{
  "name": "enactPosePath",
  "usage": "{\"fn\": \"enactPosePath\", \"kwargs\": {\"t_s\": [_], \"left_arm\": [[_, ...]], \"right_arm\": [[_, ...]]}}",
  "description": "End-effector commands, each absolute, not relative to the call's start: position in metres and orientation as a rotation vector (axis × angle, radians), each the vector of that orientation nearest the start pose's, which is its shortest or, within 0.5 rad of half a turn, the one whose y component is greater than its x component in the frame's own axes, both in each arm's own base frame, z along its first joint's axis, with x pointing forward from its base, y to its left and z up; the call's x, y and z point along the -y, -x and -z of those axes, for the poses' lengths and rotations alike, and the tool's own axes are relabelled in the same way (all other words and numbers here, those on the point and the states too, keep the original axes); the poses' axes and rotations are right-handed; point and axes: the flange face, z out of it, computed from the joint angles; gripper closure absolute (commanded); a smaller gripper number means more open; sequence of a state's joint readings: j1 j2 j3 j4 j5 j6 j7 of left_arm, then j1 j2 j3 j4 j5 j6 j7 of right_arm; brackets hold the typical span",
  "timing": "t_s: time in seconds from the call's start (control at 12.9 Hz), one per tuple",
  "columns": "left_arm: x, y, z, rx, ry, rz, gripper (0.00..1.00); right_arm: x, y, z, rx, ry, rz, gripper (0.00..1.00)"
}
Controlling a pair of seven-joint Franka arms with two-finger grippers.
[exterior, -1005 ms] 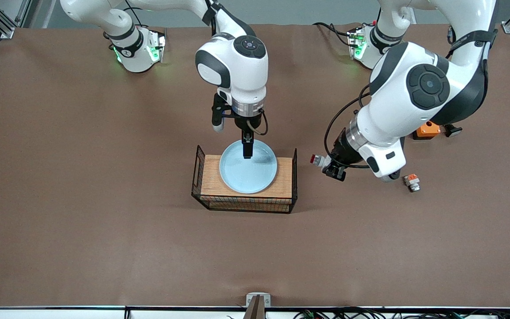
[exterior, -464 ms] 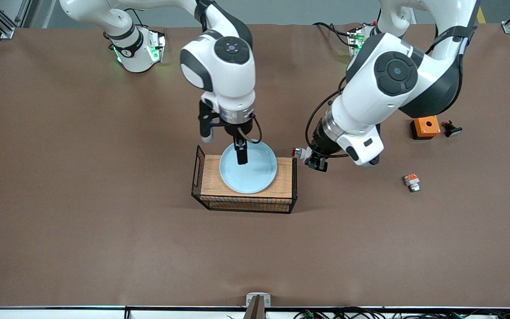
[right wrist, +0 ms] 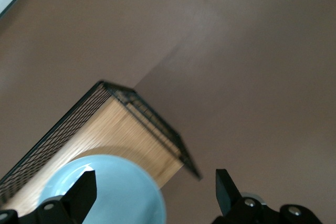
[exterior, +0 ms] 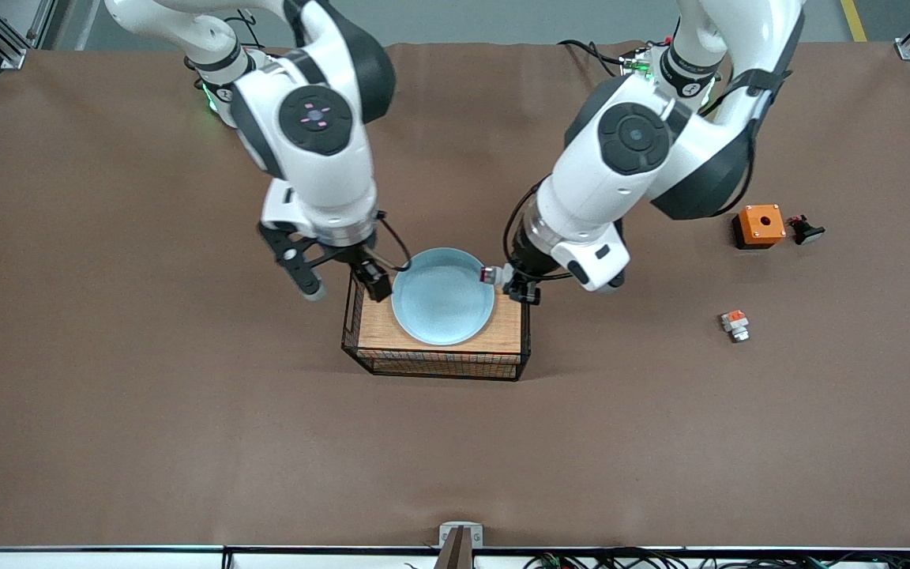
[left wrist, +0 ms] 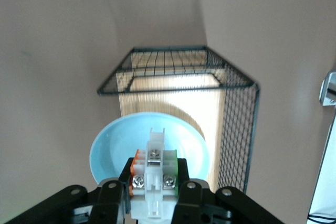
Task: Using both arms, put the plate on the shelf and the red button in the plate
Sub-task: 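Withdraw the right gripper while the left gripper moves the switch over the plate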
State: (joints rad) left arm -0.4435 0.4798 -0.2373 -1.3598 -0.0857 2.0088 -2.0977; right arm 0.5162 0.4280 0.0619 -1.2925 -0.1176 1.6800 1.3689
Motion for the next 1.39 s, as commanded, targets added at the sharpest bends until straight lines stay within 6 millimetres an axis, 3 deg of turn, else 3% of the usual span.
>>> {"fn": "enactPosePath", "kwargs": {"t_s": [0.0, 0.46, 0.7, 0.77, 0.85, 1.08, 1.31], "left_arm": [[0.452, -0.569, -0.454, 2.301, 2.445, -0.225, 0.74], [0.494, -0.572, -0.408, 2.371, 2.381, -0.197, 0.73], [0.506, -0.565, -0.383, 2.327, 2.38, -0.114, 0.73], [0.514, -0.565, -0.386, 2.326, 2.4, -0.043, 0.73], [0.523, -0.559, -0.376, 2.301, 2.407, -0.003, 0.73], [0.524, -0.559, -0.37, 2.299, 2.405, 0.009, 0.73], [0.525, -0.562, -0.363, 2.314, 2.418, 0.012, 0.73]], "right_arm": [[-0.284, -0.592, -0.535, -0.957, 3.082, -0.046, 0.0], [-0.127, -0.609, -0.572, -0.379, 3.206, -0.198, 0.0], [-0.049, -0.617, -0.575, -0.179, 3.198, -0.231, 0.0], [-0.022, -0.618, -0.576, -0.125, 3.191, -0.234, 0.0], [0.005, -0.619, -0.576, -0.058, 3.183, -0.239, 0.0], [0.043, -0.618, -0.576, 0.006, 3.171, -0.239, 0.0], [0.048, -0.62, -0.576, 0.002, 3.185, -0.234, 0.0]]}}
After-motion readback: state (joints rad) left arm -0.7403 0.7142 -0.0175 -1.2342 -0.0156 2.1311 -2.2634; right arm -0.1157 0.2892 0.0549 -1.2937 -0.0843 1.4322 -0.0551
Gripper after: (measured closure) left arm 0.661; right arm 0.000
